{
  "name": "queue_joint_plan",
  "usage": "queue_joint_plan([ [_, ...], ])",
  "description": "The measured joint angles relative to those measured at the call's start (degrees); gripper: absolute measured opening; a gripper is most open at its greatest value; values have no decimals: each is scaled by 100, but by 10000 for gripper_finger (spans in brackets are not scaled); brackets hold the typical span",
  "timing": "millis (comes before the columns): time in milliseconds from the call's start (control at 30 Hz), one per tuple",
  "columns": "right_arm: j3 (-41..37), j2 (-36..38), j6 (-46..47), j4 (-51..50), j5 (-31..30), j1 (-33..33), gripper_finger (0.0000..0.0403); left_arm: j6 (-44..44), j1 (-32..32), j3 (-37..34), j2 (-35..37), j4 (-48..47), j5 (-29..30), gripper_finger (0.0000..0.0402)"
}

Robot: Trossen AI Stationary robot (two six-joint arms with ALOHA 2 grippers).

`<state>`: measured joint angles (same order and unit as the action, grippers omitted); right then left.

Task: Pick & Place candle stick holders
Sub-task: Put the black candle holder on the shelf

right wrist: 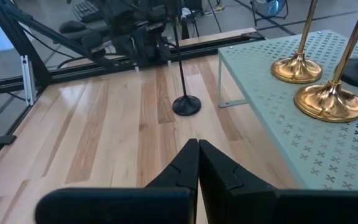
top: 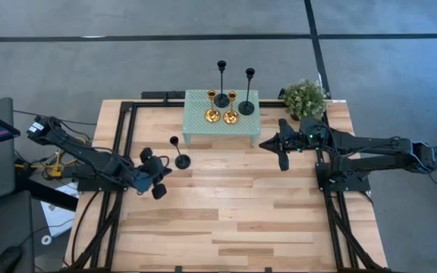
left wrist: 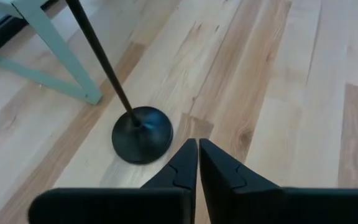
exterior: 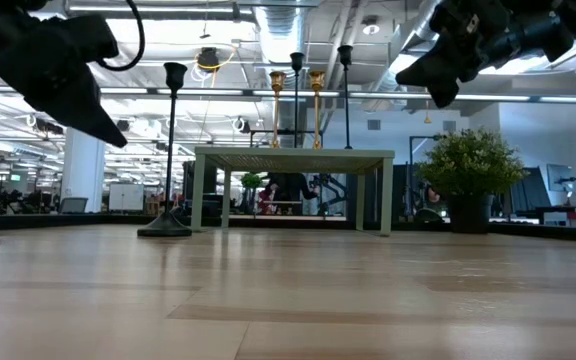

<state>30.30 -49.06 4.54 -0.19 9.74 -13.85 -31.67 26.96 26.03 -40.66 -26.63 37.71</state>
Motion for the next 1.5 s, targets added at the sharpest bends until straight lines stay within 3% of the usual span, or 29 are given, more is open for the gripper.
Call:
queue_joint_plan([
  [167, 2, 0, -1, -86, 2, 0, 0, 8, -2, -14, -166, 150, 1, 47],
  [433, 2, 0, -1, -111, 2, 0, 0, 131, -3, -15, -645, 351, 8, 130],
  [700, 2, 0, -5, -122, 4, 0, 0, 139, -329, -16, -1263, 850, 699, 213],
  [933, 4, 0, -3, -297, 6, 0, 0, 119, -740, -16, -1390, 1035, 898, 264],
  [1167, 4, 0, -60, -289, 4, -7, 0, 130, -1095, -16, -1405, 1650, 901, 285],
  [1500, 4, 0, -156, -288, 9, -7, 0, 42, -1546, -16, -1653, 2179, 942, 267],
])
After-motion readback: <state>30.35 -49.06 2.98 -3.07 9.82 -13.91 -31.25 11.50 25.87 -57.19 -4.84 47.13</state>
